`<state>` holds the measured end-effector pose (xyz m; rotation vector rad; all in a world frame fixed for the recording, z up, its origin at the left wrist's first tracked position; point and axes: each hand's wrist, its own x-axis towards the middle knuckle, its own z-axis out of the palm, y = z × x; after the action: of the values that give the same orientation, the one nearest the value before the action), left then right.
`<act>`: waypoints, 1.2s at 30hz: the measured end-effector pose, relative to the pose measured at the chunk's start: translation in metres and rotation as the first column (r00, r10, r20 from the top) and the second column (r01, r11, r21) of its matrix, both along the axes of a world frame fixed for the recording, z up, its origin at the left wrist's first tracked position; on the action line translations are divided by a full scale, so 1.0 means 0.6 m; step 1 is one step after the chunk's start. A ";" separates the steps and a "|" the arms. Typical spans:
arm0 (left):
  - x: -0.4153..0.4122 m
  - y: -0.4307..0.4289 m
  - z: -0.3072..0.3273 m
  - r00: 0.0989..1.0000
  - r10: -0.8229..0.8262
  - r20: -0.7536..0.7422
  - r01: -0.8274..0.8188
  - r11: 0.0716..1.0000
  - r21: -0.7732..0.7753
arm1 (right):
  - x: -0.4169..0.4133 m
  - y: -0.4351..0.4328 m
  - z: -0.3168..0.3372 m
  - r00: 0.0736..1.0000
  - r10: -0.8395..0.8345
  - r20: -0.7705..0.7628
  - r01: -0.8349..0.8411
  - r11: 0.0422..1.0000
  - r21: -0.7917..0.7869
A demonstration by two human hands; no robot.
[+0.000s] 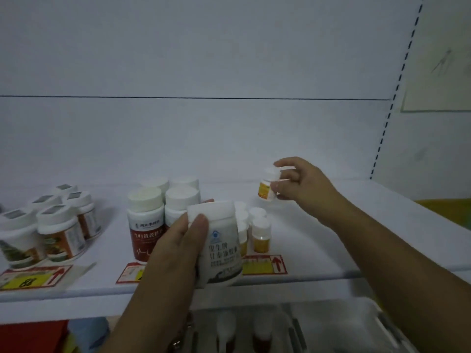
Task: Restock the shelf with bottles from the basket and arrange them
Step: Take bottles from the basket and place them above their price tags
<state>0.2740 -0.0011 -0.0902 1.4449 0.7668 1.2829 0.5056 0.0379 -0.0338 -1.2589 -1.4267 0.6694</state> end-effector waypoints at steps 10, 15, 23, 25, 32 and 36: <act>0.018 -0.001 0.038 0.993 0.022 0.115 -0.016 0.998 -0.053 | 0.017 0.087 -0.049 0.950 0.207 0.235 -0.149 0.959 -0.240; 0.025 -0.013 0.046 0.994 0.024 0.111 -0.016 0.997 -0.069 | 0.013 0.077 -0.033 0.953 0.094 0.288 -0.065 0.992 -0.109; -0.034 -0.046 0.097 0.978 0.120 0.170 -0.128 0.991 0.036 | -0.151 -0.038 0.114 0.725 0.567 0.392 -0.647 0.756 0.104; -0.065 -0.049 0.102 0.965 0.191 0.180 -0.209 0.974 0.084 | -0.189 -0.050 0.129 0.696 0.590 0.409 -0.679 0.727 0.106; -0.225 -0.022 0.104 0.913 0.311 0.262 -0.352 0.928 0.123 | -0.344 -0.040 0.170 0.657 0.564 0.500 -0.664 0.747 0.029; -0.355 -0.001 0.099 0.916 0.331 0.228 -0.366 0.921 0.133 | -0.479 -0.018 0.178 0.600 0.553 0.578 -0.670 0.743 -0.014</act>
<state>0.0612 -0.0016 -0.0306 1.3219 0.8168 1.7819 0.2183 0.0274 0.0730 -0.7830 -2.4224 0.5975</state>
